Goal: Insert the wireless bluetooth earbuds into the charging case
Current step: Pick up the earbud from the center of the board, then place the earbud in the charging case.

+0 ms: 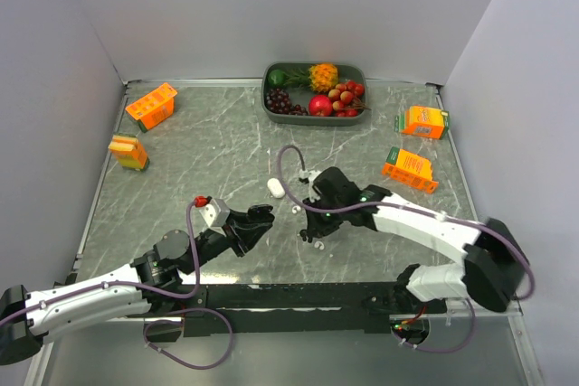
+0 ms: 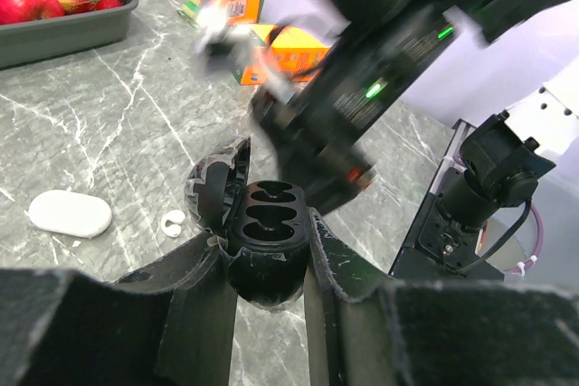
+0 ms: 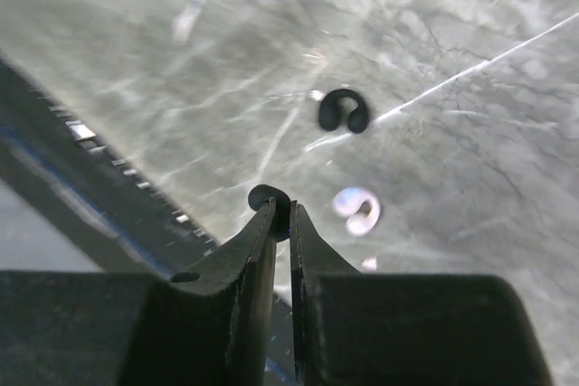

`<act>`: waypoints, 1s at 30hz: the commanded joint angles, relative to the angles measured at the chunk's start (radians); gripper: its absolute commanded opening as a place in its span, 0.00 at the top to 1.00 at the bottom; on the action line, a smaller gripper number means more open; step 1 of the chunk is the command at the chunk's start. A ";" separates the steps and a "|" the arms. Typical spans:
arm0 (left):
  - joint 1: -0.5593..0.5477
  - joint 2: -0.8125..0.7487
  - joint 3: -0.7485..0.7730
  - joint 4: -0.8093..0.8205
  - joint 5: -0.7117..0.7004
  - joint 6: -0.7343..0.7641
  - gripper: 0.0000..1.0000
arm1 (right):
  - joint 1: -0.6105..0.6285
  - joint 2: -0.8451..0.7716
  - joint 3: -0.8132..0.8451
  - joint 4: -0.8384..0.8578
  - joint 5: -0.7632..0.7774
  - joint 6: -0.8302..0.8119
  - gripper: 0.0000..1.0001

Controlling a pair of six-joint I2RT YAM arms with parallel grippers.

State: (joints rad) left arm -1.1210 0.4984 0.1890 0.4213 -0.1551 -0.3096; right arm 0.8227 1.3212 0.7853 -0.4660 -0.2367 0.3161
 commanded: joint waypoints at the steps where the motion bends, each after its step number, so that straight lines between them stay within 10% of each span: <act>1: -0.005 -0.003 -0.002 0.071 -0.004 -0.010 0.99 | 0.009 -0.186 0.083 -0.065 -0.001 -0.006 1.00; 30: 0.009 0.154 0.085 0.264 0.305 0.110 0.99 | 0.197 -0.501 0.241 0.202 0.011 -0.173 1.00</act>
State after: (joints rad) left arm -1.1206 0.6445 0.2104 0.6254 0.0021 -0.1875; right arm 1.0019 0.8169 0.9596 -0.3141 -0.2089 0.2241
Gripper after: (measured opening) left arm 0.339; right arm 0.049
